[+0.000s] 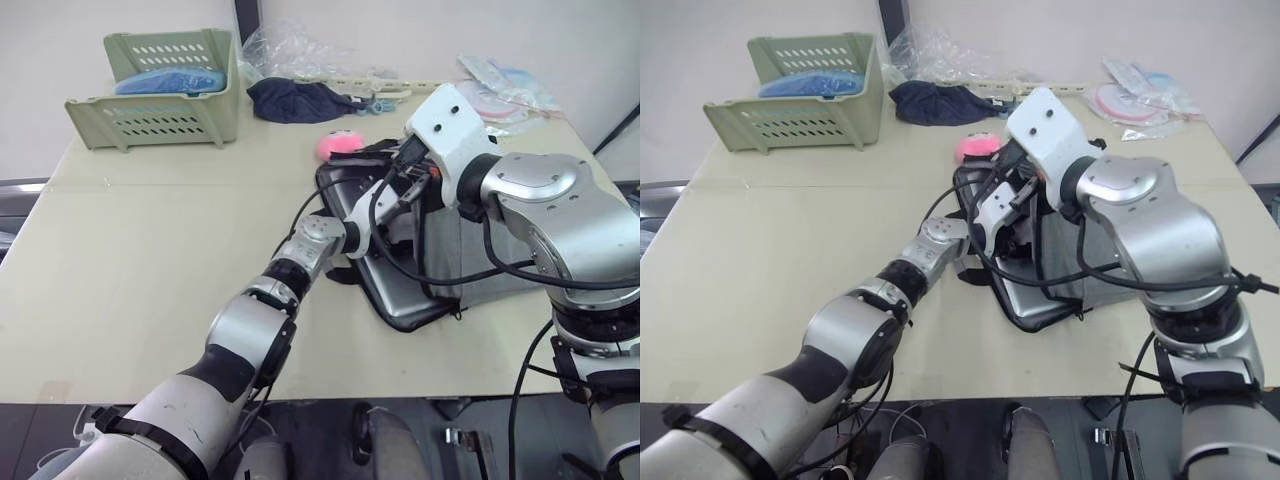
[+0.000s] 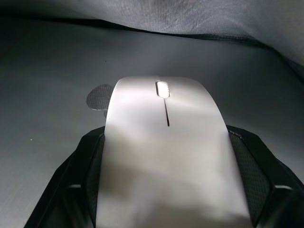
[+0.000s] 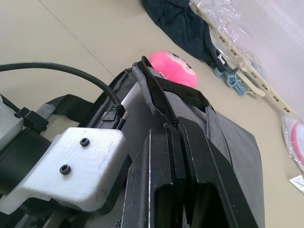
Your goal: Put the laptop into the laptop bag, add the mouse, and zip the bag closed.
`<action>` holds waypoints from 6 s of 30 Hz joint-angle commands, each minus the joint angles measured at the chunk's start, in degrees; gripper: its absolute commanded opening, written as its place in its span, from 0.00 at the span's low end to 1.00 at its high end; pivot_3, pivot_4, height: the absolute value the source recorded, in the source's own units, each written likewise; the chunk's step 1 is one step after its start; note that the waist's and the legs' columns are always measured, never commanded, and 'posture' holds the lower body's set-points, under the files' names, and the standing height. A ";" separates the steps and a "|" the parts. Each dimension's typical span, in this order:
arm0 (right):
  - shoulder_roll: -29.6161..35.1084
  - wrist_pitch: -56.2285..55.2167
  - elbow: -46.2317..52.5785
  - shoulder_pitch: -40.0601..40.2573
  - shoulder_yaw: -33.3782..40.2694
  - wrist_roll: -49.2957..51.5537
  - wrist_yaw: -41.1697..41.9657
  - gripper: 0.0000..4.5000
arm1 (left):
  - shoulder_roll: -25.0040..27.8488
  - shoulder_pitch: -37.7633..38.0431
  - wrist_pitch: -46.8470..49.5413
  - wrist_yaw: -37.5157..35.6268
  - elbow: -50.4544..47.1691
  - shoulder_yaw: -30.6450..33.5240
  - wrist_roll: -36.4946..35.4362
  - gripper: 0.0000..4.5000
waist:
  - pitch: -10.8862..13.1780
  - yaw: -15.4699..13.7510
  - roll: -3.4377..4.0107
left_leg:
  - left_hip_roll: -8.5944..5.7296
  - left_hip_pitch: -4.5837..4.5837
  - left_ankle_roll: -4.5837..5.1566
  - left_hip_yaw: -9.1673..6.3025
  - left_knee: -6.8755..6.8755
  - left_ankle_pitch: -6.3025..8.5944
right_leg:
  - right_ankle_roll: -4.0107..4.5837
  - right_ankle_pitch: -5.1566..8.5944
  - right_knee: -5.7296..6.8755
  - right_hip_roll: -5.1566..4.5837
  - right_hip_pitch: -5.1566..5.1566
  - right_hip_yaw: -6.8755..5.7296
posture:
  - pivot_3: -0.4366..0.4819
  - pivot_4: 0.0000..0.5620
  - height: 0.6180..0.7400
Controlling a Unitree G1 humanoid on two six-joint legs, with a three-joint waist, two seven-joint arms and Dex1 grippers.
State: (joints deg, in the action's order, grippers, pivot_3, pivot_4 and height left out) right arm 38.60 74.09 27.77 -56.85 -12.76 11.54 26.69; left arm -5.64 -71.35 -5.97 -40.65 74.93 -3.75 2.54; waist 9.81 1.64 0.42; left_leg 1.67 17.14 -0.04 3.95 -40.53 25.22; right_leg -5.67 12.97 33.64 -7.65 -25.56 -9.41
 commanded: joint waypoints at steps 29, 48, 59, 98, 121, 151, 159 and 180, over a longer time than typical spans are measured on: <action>-0.27 -1.88 4.27 -1.00 1.81 0.67 -0.28 0.00 | 4.35 0.43 -2.22 -1.71 -2.47 2.06 1.23 0.98 | 0.00 0.11 0.00 | 0.00 -0.02 0.00 0.00 0.00 0.00 | 0.00 0.00 0.02 0.00 0.00 0.00 | 0.48 0.27 1.00; -0.99 -5.07 3.13 1.75 2.34 0.45 -0.11 0.00 | 18.47 29.05 34.50 -14.18 -67.01 1.05 -12.81 0.98 | 0.01 0.61 0.03 | 0.04 -0.03 0.00 -0.11 -0.09 0.00 | 0.00 0.00 0.11 0.00 -0.02 0.02 | 0.48 0.27 1.00; -1.14 -8.86 2.54 4.70 1.42 1.00 1.32 0.00 | 37.57 31.72 60.50 -16.89 -85.80 15.26 -30.78 0.98 | 0.02 0.39 0.05 | 0.08 -0.01 -0.03 -0.22 -0.15 0.01 | 0.01 0.01 0.12 0.03 -0.04 0.06 | 0.48 0.27 1.00; 19.94 -44.11 8.10 26.68 9.25 6.51 32.35 0.00 | 38.09 28.39 55.17 -16.59 -75.78 9.65 -34.27 0.98 | 0.03 -0.13 0.03 | -0.01 -0.03 -0.04 -0.15 -0.12 0.02 | 0.01 0.01 0.06 0.00 0.01 0.09 | 0.48 0.27 1.00; 7.43 -0.23 2.43 17.51 35.25 33.52 13.13 0.96 | 43.47 29.73 53.01 -18.46 -67.22 11.27 -33.23 1.00 | 0.03 -0.27 0.03 | 0.00 -0.01 -0.04 -0.19 -0.29 0.02 | 0.01 0.00 0.16 0.00 0.02 0.10 | 0.48 0.27 1.00; -13.24 13.01 15.77 64.22 77.62 46.79 0.85 0.96 | 35.49 19.41 37.31 -21.81 -23.68 10.03 -24.98 1.00 | -0.09 -1.68 -0.16 | -0.06 -0.06 -0.02 0.09 -0.12 0.03 | 0.01 0.00 0.22 0.02 0.18 0.34 | 0.48 0.27 1.00; -20.96 9.21 15.88 68.73 75.35 53.19 -5.54 0.96 | 32.43 14.73 32.82 -20.97 -15.02 11.69 -23.49 1.00 | -0.10 -1.53 -0.15 | -0.08 -0.08 -0.02 0.11 -0.10 0.03 | 0.01 0.00 0.22 0.03 0.18 0.36 | 0.48 0.27 1.00; -18.81 -5.19 10.50 82.61 66.98 59.77 -12.46 0.96 | 27.21 11.72 28.98 -20.44 -10.32 12.86 -20.92 1.00 | -0.12 -2.01 -0.17 | -0.09 -0.09 0.06 0.12 -0.07 0.07 | 0.01 0.00 0.18 0.00 0.22 0.37 | 0.48 0.27 1.00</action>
State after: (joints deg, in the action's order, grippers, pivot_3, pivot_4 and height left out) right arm 17.70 71.70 39.36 23.18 53.80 69.81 13.68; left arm 22.69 -58.27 23.60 -61.09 63.87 8.63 -18.77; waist 9.69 -0.38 0.26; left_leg 1.58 17.05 0.03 4.07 -40.61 25.29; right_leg -5.66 12.97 33.82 -7.65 -25.34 -9.04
